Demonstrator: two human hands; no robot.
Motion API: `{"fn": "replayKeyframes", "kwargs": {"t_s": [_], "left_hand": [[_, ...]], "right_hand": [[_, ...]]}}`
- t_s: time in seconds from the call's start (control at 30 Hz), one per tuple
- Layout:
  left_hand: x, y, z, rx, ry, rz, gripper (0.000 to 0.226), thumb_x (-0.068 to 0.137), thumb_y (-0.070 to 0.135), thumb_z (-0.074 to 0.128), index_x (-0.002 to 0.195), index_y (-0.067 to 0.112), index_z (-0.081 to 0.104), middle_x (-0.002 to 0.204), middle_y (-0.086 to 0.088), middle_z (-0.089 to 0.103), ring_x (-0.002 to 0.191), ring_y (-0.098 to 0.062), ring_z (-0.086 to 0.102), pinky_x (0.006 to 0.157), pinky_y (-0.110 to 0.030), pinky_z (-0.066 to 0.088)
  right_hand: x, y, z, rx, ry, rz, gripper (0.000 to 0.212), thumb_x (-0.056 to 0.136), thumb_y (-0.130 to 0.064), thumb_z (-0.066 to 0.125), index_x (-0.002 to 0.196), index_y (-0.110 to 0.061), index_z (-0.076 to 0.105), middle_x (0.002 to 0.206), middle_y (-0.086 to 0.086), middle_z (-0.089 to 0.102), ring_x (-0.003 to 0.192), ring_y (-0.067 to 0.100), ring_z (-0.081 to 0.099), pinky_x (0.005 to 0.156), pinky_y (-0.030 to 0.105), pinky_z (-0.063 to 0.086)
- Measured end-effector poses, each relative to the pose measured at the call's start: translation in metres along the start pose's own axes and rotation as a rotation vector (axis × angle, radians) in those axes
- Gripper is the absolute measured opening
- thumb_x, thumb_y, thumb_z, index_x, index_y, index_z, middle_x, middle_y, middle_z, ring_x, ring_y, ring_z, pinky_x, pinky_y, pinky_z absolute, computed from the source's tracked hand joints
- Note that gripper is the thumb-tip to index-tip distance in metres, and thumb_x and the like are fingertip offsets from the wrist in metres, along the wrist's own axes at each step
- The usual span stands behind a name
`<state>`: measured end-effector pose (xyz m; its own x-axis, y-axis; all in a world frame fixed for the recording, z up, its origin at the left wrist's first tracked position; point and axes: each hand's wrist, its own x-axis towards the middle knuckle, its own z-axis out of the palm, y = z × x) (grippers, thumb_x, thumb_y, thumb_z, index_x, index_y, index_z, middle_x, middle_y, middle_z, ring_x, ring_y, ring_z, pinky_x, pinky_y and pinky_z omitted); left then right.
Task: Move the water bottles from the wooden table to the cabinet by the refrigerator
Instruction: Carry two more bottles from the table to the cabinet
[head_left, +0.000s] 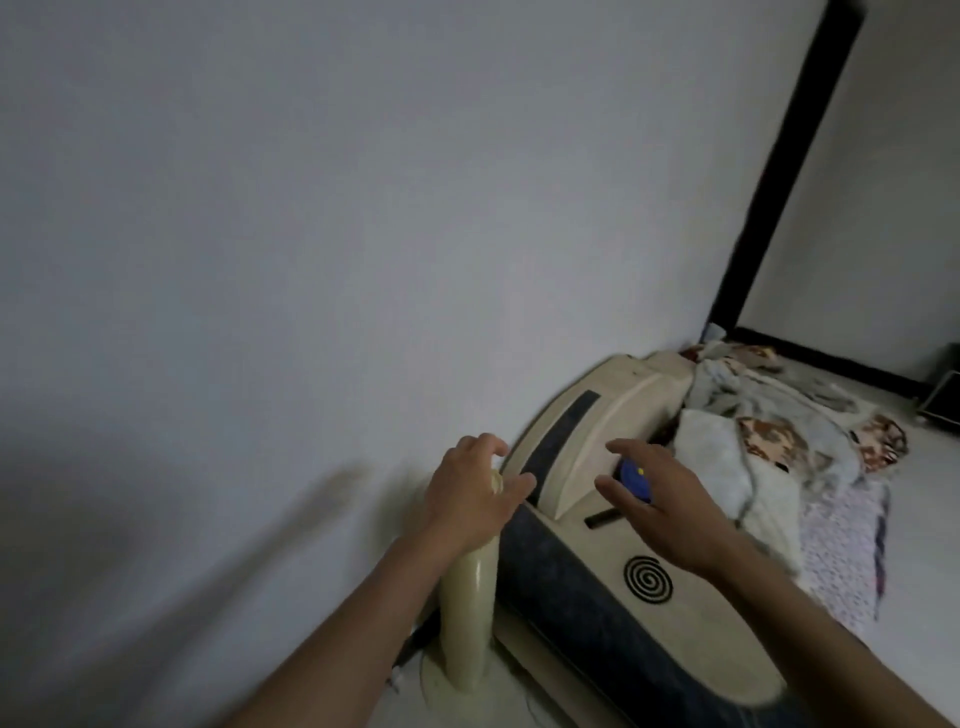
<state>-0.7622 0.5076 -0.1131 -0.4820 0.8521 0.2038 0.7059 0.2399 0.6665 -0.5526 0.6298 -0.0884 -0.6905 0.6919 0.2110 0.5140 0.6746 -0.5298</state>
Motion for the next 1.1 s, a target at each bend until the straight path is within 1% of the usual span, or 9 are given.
{"fn": "replayKeyframes", "kwargs": {"t_s": [0.13,0.2,0.33,0.43,0.57,0.73,0.87,1.0,1.1], "left_hand": [[0.015,0.061,0.054,0.041,-0.079,0.04,0.049,0.089,0.058,0.059,0.126,0.028,0.05,0.129,0.006,0.053,0.112,-0.012,0.054,0.093,-0.034,0.051],[0.019,0.09,0.085,0.052,-0.131,0.025,0.05,0.089,0.057,0.059,0.127,0.025,0.051,0.129,0.004,0.054,0.113,-0.015,0.056,0.095,-0.04,0.052],[0.023,0.144,0.146,0.054,-0.216,0.08,0.048,0.089,0.056,0.059,0.124,0.025,0.053,0.128,0.004,0.055,0.111,-0.015,0.055,0.094,-0.038,0.05],[0.024,0.177,0.182,0.1,-0.282,0.124,0.046,0.088,0.058,0.058,0.12,0.026,0.053,0.124,0.005,0.055,0.109,-0.015,0.055,0.091,-0.035,0.049],[0.033,0.219,0.22,0.157,-0.368,0.212,0.049,0.088,0.059,0.057,0.123,0.025,0.053,0.126,0.004,0.055,0.109,-0.016,0.057,0.092,-0.039,0.051],[0.038,0.266,0.26,0.165,-0.464,0.374,0.047,0.087,0.062,0.055,0.117,0.027,0.052,0.117,0.005,0.053,0.106,-0.017,0.055,0.088,-0.04,0.052],[0.037,0.285,0.284,0.102,-0.56,0.513,0.051,0.087,0.064,0.054,0.121,0.027,0.052,0.12,0.003,0.053,0.107,-0.017,0.054,0.089,-0.039,0.05],[0.033,0.291,0.297,0.055,-0.649,0.607,0.054,0.087,0.064,0.053,0.125,0.026,0.053,0.125,0.002,0.054,0.111,-0.02,0.055,0.091,-0.041,0.05],[0.028,0.288,0.307,0.005,-0.706,0.659,0.053,0.088,0.063,0.053,0.124,0.024,0.053,0.126,0.001,0.055,0.112,-0.02,0.056,0.094,-0.041,0.05]], "right_hand": [[-0.031,0.063,-0.05,0.023,0.099,0.089,0.05,0.092,-0.052,0.054,0.135,-0.027,0.05,0.133,0.001,0.054,0.109,0.01,0.051,0.091,0.024,0.039],[-0.047,0.095,-0.078,0.015,0.147,0.129,0.047,0.093,-0.052,0.054,0.134,-0.029,0.05,0.132,0.001,0.055,0.106,0.007,0.049,0.088,0.023,0.037],[-0.08,0.153,-0.126,-0.032,0.195,0.244,0.052,0.093,-0.052,0.053,0.139,-0.027,0.046,0.143,0.002,0.049,0.124,0.016,0.049,0.096,0.027,0.039],[-0.109,0.185,-0.151,-0.054,0.202,0.331,0.055,0.093,-0.053,0.052,0.141,-0.026,0.045,0.145,0.003,0.048,0.128,0.021,0.048,0.104,0.035,0.042],[-0.151,0.216,-0.176,-0.104,0.278,0.449,0.056,0.092,-0.059,0.049,0.14,-0.029,0.044,0.147,0.001,0.049,0.129,0.02,0.049,0.102,0.033,0.042],[-0.201,0.231,-0.195,-0.122,0.349,0.646,0.059,0.09,-0.062,0.046,0.14,-0.029,0.044,0.148,0.001,0.048,0.129,0.019,0.049,0.102,0.035,0.046],[-0.226,0.223,-0.2,-0.123,0.477,0.78,0.059,0.09,-0.058,0.051,0.14,-0.027,0.046,0.144,0.003,0.049,0.119,0.017,0.054,0.093,0.028,0.043],[-0.25,0.197,-0.189,-0.154,0.566,0.919,0.056,0.091,-0.053,0.057,0.139,-0.028,0.046,0.141,0.001,0.051,0.118,0.016,0.053,0.095,0.03,0.043],[-0.267,0.175,-0.175,-0.193,0.597,1.019,0.056,0.09,-0.054,0.058,0.14,-0.03,0.045,0.14,-0.002,0.051,0.104,0.007,0.049,0.089,0.025,0.039]]}}
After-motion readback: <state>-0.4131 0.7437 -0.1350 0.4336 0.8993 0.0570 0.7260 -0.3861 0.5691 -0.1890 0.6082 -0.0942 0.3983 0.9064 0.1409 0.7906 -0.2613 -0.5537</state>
